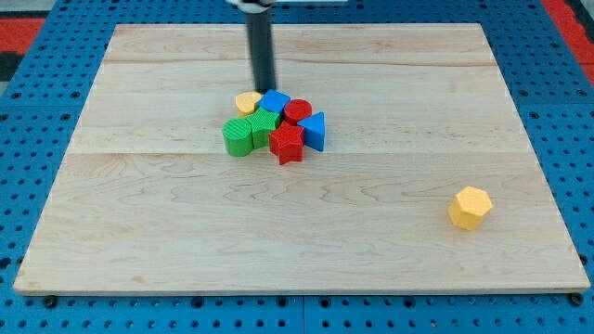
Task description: Place the yellow hexagon into the red star
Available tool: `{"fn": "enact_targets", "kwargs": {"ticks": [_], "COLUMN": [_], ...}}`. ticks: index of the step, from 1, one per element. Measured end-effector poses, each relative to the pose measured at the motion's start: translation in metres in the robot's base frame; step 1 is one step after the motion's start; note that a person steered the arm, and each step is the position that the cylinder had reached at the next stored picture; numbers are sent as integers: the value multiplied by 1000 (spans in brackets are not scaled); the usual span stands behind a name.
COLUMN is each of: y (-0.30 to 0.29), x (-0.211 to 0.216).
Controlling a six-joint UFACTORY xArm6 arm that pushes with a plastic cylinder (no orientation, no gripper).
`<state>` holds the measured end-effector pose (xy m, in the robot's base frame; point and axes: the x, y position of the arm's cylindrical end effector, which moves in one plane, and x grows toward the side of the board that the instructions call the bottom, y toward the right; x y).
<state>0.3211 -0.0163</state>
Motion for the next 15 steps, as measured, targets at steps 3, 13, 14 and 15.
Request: {"fn": "enact_targets", "kwargs": {"ticks": [3,13,14,15], "y": [224,132,120,102], "x": [95,178,186,177]}}
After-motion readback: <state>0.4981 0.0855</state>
